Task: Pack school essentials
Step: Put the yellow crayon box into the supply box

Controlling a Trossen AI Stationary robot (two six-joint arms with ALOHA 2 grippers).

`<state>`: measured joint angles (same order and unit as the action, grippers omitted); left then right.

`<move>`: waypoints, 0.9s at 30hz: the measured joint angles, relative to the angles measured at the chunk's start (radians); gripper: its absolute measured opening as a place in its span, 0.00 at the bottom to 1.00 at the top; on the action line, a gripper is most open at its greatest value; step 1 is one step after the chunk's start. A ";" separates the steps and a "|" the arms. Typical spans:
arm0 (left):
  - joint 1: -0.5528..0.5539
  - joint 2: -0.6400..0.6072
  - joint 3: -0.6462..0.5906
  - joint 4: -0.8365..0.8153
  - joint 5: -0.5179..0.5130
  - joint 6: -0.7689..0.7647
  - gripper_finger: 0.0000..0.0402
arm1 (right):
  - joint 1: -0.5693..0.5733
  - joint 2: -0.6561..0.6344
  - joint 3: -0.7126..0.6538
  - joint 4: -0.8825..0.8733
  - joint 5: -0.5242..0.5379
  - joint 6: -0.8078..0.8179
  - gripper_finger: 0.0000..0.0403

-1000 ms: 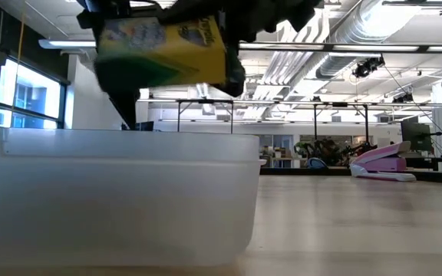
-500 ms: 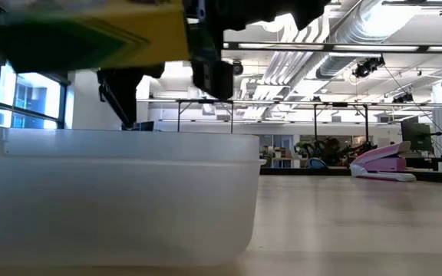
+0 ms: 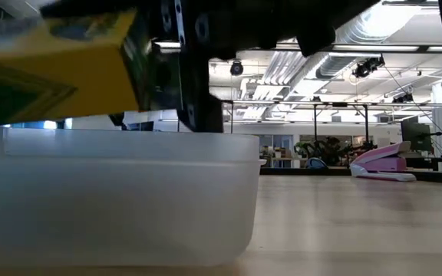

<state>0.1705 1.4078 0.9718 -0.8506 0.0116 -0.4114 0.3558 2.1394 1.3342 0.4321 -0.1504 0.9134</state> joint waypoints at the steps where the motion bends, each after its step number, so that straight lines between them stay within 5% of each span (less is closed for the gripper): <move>1: -0.006 0.000 0.000 -0.003 -0.001 -0.005 0.39 | 0.002 0.008 0.000 0.001 -0.001 0.007 0.34; 27: -0.041 0.000 0.000 -0.036 -0.024 -0.031 0.39 | 0.011 0.040 0.000 -0.002 -0.062 0.070 0.34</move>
<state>0.1295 1.4078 0.9718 -0.8864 -0.0124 -0.4423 0.3672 2.1796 1.3342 0.4301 -0.2121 0.9834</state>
